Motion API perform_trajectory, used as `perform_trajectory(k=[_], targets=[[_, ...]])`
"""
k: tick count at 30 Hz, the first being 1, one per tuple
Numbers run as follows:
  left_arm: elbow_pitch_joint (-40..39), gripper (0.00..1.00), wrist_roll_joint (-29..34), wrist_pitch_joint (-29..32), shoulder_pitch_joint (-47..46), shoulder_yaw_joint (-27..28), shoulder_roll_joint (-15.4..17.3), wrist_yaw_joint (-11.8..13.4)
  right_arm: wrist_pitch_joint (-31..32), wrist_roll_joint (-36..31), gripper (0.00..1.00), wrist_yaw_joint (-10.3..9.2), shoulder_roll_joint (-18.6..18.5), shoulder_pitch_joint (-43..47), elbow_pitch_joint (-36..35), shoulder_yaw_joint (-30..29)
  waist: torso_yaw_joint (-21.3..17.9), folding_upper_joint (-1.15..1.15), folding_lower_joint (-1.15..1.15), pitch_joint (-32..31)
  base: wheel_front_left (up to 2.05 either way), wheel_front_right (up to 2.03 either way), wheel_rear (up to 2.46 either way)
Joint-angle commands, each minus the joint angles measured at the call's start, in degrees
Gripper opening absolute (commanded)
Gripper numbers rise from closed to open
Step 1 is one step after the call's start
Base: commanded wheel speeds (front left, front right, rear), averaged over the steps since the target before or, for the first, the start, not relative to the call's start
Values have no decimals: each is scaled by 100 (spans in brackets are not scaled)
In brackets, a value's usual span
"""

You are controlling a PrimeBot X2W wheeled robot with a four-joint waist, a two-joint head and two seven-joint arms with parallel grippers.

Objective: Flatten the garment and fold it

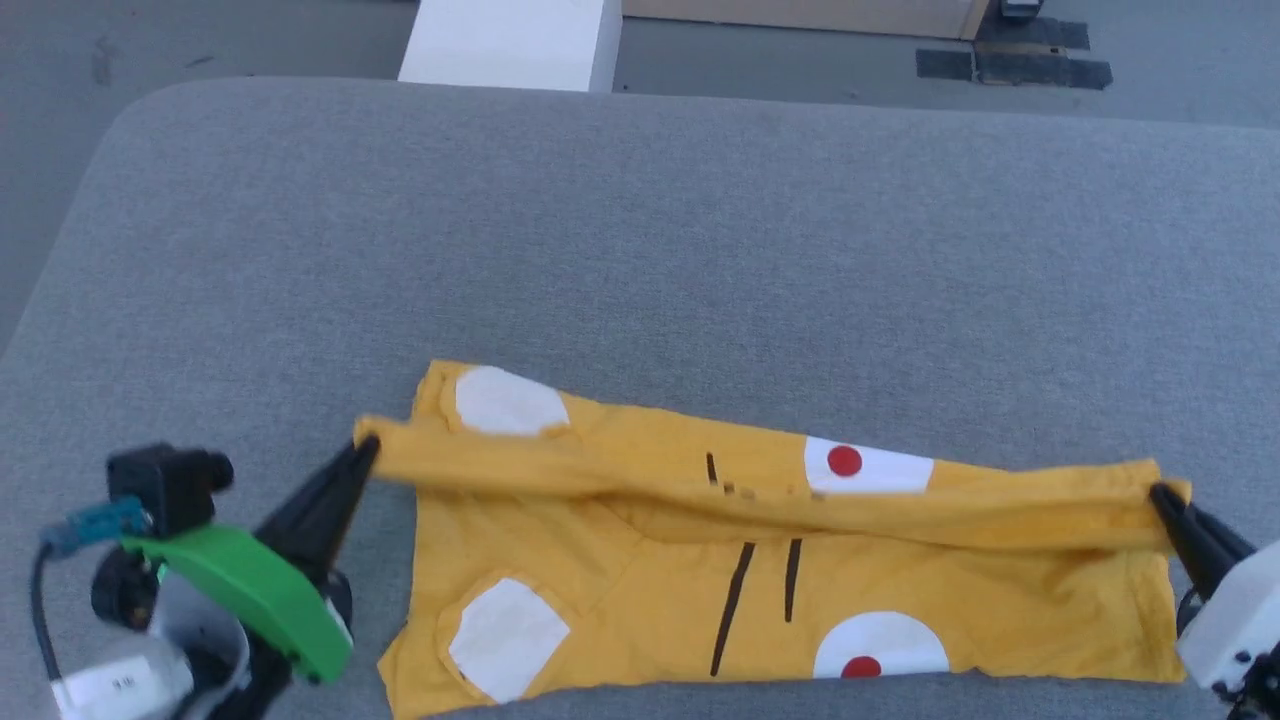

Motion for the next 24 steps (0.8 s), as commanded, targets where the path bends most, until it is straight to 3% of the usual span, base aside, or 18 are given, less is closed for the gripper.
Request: perform_trajectory(k=[1,8,9,10,11,12,13,20,24], targets=[[-9,0,-62,46,223,-68,64,71,-53,46,0,-8,78,170,6,-44,55,0,0,-58,0,0,0],[351,0,-34,321,534,-438,-22,196,-199,-185,0,-8,140,517,266,-20,51,0,0,-77,0,0,0],[434,0,-31,339,527,-482,-78,193,-225,-218,6,-8,161,507,328,-8,42,0,0,-88,0,0,0],[496,0,-31,340,513,-504,-128,192,-245,-246,49,-8,176,495,372,-1,36,0,0,-99,0,0,0],[575,33,-23,325,488,-525,-197,193,-257,-267,100,-8,212,473,436,-13,26,0,0,-116,0,0,0],[632,73,-17,296,466,-531,-254,196,-254,-287,100,-8,236,455,481,-22,20,0,0,-131,0,0,0],[694,100,-14,228,435,-517,-331,200,-242,-312,100,-8,253,438,510,-14,14,0,0,-150,0,0,0],[728,100,-62,-536,429,-115,-625,331,-166,-169,100,-8,353,358,167,-88,-42,0,0,-234,0,0,0],[509,100,294,-1017,522,331,-615,780,-119,-249,100,-8,369,336,-122,-275,-64,0,0,-217,0,0,0]])
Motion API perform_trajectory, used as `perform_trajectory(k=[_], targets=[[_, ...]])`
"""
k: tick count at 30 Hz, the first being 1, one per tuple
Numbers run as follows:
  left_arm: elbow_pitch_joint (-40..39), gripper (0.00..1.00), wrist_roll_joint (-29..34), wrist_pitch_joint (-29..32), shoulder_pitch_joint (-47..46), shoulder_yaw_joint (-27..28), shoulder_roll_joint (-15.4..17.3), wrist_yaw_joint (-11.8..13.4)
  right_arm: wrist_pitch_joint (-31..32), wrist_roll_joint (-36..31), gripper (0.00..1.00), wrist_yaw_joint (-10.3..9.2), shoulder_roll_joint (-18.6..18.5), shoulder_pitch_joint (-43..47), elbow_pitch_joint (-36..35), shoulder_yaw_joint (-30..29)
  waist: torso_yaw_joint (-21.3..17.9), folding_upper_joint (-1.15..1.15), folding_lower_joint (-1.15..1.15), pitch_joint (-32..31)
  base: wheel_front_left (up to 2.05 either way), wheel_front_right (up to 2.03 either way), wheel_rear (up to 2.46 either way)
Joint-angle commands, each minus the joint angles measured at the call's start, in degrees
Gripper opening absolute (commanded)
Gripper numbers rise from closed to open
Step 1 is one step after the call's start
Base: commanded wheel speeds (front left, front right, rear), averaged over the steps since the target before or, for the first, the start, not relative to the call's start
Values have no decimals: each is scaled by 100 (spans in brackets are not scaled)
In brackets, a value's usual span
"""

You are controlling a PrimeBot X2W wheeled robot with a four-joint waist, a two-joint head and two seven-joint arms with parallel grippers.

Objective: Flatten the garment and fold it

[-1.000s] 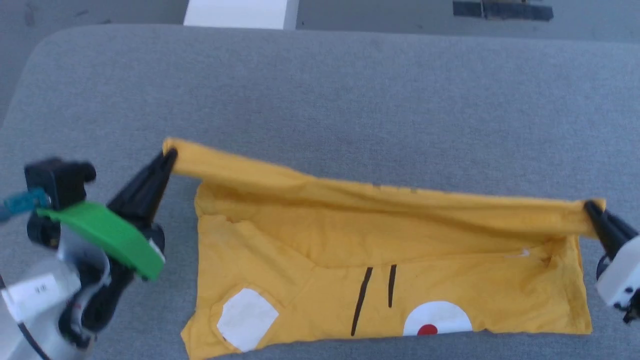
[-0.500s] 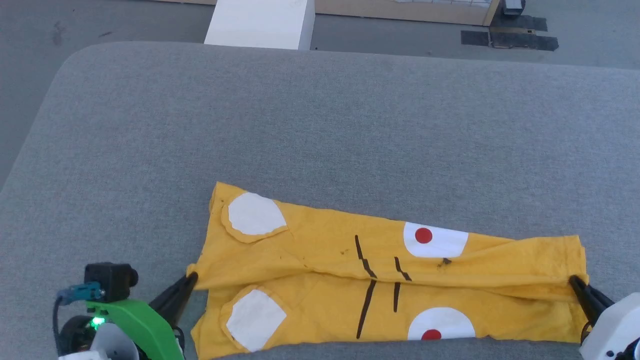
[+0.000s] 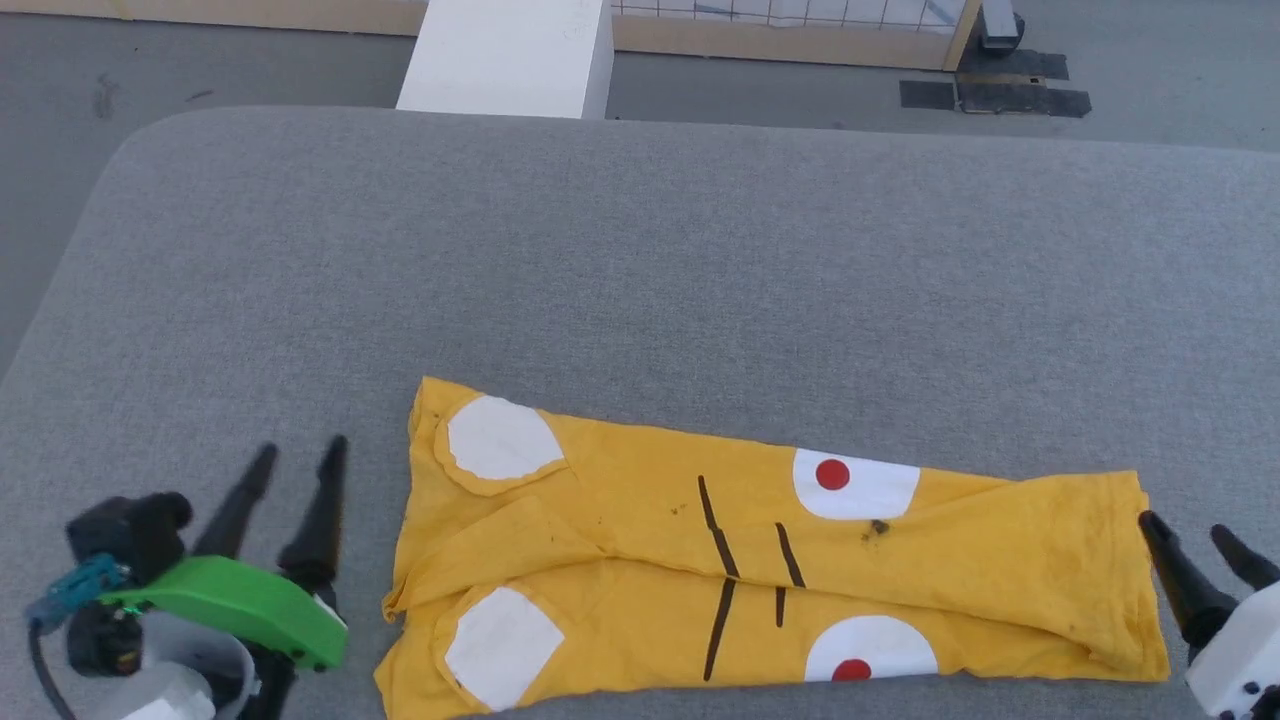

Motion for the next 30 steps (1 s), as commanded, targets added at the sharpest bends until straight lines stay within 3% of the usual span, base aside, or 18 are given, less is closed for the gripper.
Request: perform_trajectory(k=[1,3,4,5,11,17,18,19,24,30], targets=[[-114,100,271,-101,80,202,-1,223,60,-91,100,-8,4,-62,-63,-57,-3,0,0,20,0,0,0],[-312,100,644,-148,174,438,-60,464,140,-233,100,-8,5,-31,-73,-139,20,0,0,65,0,0,0],[-657,100,1205,-159,333,834,-309,700,271,-406,100,-8,7,7,2,-175,69,0,0,141,0,0,0],[-772,100,1370,-160,421,943,-427,726,307,-440,100,-8,30,4,52,-189,91,0,0,172,0,0,0],[-1035,100,1971,-162,757,1246,-879,695,346,-701,100,-8,55,-64,507,-242,206,0,0,286,0,0,0],[-1035,100,2221,-162,840,1305,-1010,567,309,-751,100,-8,71,-216,1134,-214,292,0,0,340,0,0,0],[-1030,100,2234,-162,842,1313,-1017,555,336,-731,85,-8,92,-242,1232,-232,300,0,0,341,0,0,0],[-1022,100,2249,-163,842,1317,-1024,541,355,-717,0,-8,121,-278,1350,-274,312,0,0,338,0,0,0],[-967,100,2292,-163,875,1308,-1038,532,379,-644,0,-8,172,-334,1610,-262,325,0,0,235,0,0,0],[-969,100,2342,-138,969,1262,-1013,583,292,-619,0,-8,4,-514,1451,-496,232,0,0,26,0,0,0]])
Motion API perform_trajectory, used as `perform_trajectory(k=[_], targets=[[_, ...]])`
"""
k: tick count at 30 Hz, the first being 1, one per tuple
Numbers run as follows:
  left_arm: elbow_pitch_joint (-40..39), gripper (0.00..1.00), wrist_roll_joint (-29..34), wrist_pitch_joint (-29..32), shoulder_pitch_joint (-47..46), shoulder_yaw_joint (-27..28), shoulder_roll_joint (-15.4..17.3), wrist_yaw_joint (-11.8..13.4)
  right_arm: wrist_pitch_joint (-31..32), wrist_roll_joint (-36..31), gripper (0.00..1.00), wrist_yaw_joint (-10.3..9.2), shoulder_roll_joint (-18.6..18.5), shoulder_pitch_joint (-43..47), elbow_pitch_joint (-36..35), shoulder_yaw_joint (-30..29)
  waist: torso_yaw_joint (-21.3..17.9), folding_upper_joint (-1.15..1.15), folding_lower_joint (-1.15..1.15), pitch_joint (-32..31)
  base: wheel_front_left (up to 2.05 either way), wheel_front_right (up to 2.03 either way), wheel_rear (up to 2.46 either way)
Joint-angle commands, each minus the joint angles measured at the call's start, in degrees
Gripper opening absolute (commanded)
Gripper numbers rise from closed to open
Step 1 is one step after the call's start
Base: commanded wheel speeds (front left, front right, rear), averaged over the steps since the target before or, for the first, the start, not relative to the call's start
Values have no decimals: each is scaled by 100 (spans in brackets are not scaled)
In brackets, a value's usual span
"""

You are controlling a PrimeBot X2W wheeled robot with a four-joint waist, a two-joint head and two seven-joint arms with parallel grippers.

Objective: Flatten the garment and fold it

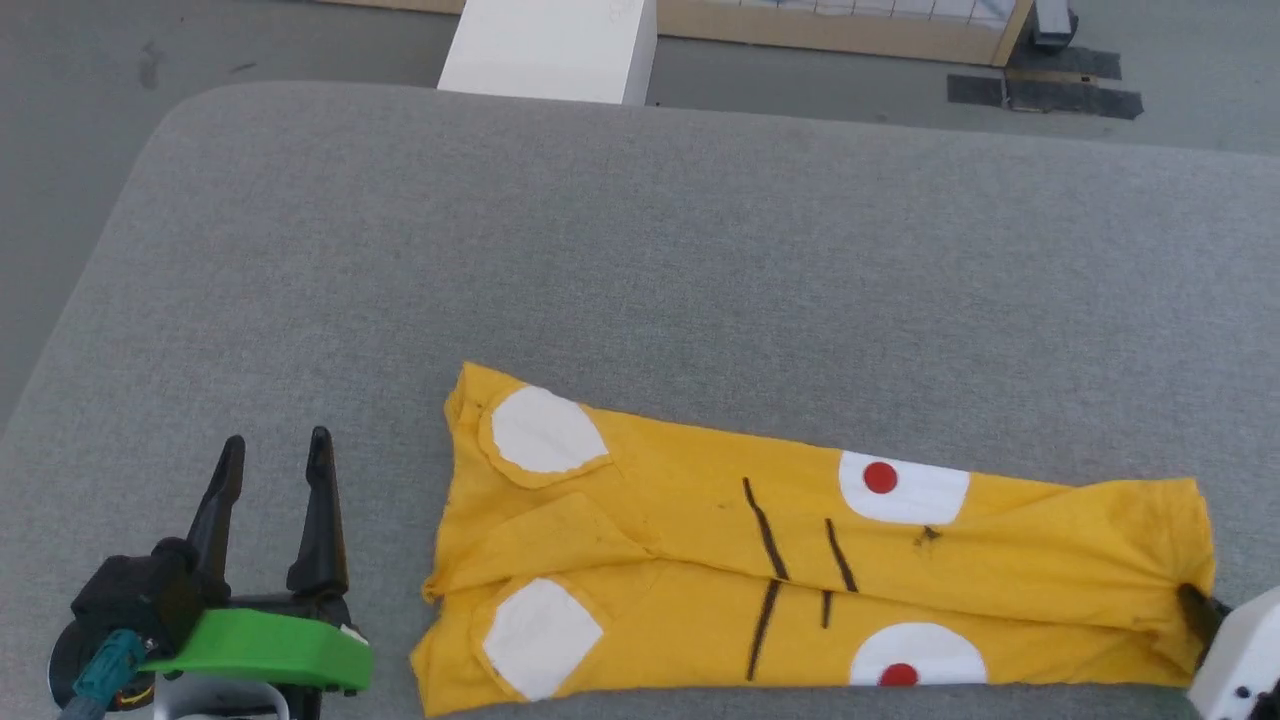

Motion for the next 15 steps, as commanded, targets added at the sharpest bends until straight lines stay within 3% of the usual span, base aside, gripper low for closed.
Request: perform_trajectory(k=[1,8,11,15], targets=[[11,100,22,10,105,-17,2,16,-29,-10,0,-9,-116,-107,-60,-142,-55,0,0,-98,0,0,0],[26,100,-3,78,178,-116,-27,23,253,-293,0,-9,-540,47,-312,-803,-72,0,0,-261,0,0,0],[56,100,-39,104,191,-162,-60,7,531,-105,0,-9,-534,112,-576,-597,-56,0,0,-302,0,0,0],[86,100,-69,95,206,-162,-99,15,1088,316,0,-9,-511,213,-1137,91,-36,0,0,-345,0,0,0]])
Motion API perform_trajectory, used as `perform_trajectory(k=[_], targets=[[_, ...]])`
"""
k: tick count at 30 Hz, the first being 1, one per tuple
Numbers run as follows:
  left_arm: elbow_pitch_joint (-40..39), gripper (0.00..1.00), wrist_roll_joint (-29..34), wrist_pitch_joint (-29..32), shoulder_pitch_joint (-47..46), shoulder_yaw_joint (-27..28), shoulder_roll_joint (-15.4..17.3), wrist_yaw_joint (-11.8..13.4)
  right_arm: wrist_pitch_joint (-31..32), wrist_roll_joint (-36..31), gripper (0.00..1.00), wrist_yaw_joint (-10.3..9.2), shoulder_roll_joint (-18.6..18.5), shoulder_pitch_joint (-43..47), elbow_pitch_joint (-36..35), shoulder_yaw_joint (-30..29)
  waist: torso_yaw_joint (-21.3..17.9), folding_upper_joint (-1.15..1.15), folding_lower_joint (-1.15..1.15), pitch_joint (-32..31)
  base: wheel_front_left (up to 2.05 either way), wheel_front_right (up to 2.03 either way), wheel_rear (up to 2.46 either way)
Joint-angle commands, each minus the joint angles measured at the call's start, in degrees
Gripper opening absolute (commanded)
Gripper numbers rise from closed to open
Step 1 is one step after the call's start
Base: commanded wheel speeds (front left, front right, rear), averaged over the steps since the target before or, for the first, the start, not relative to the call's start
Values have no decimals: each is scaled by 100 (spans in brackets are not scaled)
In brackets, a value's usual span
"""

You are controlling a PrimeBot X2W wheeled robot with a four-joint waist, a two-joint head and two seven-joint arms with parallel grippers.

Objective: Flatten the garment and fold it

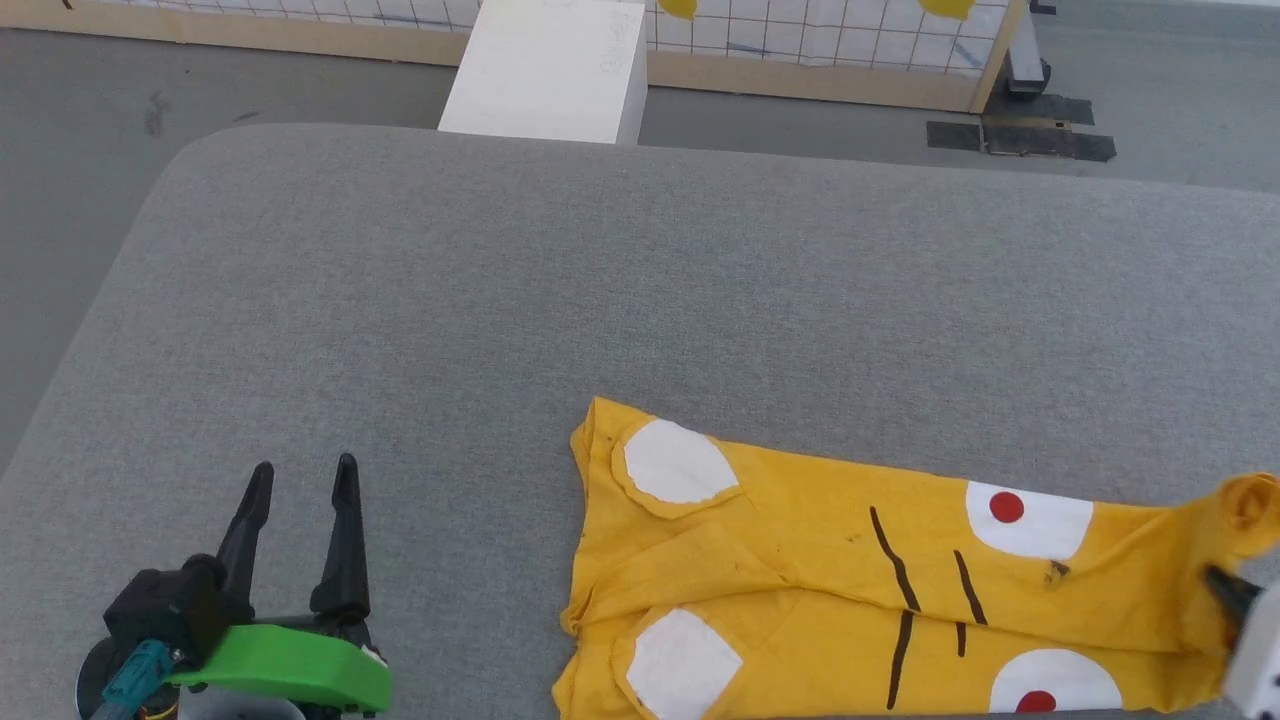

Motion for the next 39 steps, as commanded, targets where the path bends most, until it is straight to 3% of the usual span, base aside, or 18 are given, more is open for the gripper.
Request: perform_trajectory(k=[1,9,20,24,36,38,39], targets=[[9,100,-56,-12,96,16,-29,15,153,162,0,-8,29,35,-199,244,14,0,0,-14,0,0,0],[52,100,-99,-25,46,-6,-78,-33,803,921,0,-8,151,-335,-873,1992,193,0,0,-23,0,0,0],[143,100,-152,-13,-36,-55,-126,-83,594,1287,0,-8,273,-1404,-374,3804,566,0,0,12,0,0,0],[181,100,-173,-16,-66,-82,-173,-95,228,1180,0,-8,416,-1849,174,4171,658,0,0,33,0,0,0],[421,100,-217,-19,-166,-254,-323,-193,-722,213,0,-8,831,-2698,3124,5014,911,0,0,-118,0,0,0],[458,100,-221,-10,-164,-285,-332,-207,-856,123,44,-8,855,-2731,3470,5020,934,0,0,-162,0,0,0],[473,100,-224,-4,-161,-299,-335,-212,-911,108,100,-8,861,-2742,3605,5003,942,0,0,-183,0,0,0]])
